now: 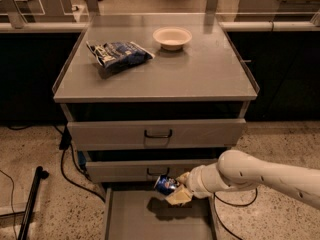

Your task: Place pepsi can into bottom drawer

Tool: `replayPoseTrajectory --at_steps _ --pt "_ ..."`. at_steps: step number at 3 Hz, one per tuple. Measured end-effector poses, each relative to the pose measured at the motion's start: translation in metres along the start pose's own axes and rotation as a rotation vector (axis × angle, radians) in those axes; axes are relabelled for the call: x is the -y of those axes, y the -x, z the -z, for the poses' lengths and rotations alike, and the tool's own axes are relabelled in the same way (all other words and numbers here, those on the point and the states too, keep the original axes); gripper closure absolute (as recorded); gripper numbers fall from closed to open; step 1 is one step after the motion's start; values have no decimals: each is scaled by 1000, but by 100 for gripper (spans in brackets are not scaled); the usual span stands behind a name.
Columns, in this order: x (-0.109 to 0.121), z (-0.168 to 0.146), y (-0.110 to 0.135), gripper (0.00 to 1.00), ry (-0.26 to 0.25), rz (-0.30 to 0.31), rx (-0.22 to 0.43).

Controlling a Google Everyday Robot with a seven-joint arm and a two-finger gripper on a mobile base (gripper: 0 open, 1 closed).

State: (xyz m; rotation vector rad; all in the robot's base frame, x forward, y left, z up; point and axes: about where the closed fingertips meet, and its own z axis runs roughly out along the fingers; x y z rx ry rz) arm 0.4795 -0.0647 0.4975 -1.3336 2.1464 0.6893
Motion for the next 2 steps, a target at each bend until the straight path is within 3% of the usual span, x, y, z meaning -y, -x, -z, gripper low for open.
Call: replayPoseTrajectory --at_steps 1,2 --pt "13 -33 -18 100 3 -9 3" --pt "26 -63 -41 100 -34 14 37"
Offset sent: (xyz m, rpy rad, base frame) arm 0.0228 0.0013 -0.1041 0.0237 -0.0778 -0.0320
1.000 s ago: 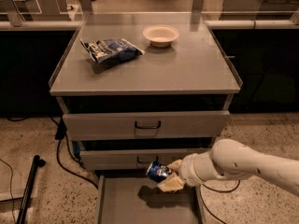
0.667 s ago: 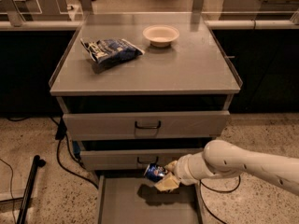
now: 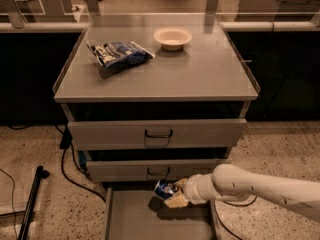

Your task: Place pepsi can into bottom drawer

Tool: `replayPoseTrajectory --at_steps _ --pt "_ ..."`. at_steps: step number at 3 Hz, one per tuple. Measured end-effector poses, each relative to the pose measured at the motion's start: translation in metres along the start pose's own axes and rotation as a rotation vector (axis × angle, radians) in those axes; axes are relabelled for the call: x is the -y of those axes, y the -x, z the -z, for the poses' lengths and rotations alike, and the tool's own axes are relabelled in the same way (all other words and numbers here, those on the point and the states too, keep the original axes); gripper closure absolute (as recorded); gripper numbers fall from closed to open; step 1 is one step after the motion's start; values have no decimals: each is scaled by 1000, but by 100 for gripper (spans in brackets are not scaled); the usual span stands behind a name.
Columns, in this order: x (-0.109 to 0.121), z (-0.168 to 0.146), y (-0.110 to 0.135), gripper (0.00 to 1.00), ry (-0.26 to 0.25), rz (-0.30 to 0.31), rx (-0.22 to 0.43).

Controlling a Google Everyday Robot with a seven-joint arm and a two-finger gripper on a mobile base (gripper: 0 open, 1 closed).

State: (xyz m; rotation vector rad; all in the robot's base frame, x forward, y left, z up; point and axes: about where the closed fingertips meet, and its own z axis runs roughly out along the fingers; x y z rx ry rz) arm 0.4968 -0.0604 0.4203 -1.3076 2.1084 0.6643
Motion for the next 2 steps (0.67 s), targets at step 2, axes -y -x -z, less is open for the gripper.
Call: replayPoseTrajectory --at_steps 2 --pt "13 -35 -36 100 -24 84 37"
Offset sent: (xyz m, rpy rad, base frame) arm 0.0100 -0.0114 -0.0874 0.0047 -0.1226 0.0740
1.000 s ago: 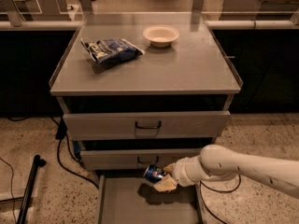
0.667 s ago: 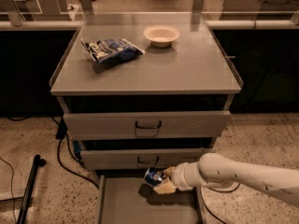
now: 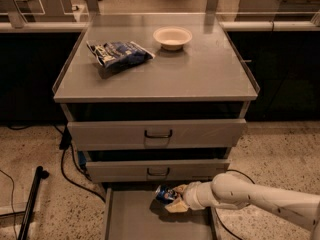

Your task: Place pepsi can into bottom drawer

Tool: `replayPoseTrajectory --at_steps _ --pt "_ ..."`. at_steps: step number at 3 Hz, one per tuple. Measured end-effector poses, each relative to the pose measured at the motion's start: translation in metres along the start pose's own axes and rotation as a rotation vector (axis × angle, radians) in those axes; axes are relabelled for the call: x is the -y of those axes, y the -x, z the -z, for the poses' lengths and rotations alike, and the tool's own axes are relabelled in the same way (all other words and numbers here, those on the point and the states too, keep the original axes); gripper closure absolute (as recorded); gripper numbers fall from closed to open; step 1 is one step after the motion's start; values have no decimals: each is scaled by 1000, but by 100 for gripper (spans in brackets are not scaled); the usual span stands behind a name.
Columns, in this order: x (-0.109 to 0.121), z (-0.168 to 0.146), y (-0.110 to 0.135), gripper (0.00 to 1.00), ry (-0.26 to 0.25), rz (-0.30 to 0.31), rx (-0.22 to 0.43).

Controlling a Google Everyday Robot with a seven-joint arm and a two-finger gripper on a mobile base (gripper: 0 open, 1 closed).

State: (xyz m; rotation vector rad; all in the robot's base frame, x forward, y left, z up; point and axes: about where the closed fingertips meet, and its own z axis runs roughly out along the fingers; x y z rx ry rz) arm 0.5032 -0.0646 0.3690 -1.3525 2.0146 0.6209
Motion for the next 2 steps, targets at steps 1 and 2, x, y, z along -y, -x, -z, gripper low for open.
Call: replayPoseTrajectory --at_steps 1,2 --pt "13 -29 -40 100 35 -39 -36" --pt "12 -32 -42 100 40 -41 -38"
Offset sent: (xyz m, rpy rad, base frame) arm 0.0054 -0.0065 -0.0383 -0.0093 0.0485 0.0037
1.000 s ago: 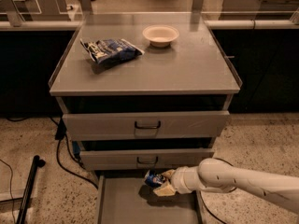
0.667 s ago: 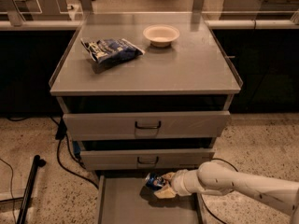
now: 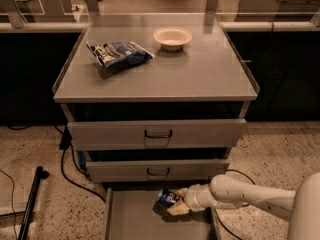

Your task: Place pepsi can into bottom drawer

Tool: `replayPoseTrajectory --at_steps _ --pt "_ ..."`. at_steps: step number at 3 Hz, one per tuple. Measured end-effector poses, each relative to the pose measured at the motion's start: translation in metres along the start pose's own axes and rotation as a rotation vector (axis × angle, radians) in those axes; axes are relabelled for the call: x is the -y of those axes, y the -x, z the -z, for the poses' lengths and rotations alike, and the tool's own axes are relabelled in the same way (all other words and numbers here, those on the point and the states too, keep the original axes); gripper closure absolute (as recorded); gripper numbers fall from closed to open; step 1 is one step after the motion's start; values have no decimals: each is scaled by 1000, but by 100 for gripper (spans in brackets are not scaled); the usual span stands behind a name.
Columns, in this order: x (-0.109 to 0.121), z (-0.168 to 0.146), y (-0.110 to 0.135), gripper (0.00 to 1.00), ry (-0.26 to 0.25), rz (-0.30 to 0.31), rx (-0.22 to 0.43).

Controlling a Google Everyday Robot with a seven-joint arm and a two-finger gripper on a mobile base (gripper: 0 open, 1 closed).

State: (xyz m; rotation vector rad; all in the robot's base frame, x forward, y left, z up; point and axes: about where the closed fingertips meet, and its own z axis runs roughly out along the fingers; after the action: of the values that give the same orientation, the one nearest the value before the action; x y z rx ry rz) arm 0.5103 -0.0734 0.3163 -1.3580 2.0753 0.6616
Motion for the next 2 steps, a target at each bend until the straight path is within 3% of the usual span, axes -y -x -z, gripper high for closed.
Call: replayPoseTrajectory --at_steps 2 --pt "-10 -64 -47 100 66 -57 -58"
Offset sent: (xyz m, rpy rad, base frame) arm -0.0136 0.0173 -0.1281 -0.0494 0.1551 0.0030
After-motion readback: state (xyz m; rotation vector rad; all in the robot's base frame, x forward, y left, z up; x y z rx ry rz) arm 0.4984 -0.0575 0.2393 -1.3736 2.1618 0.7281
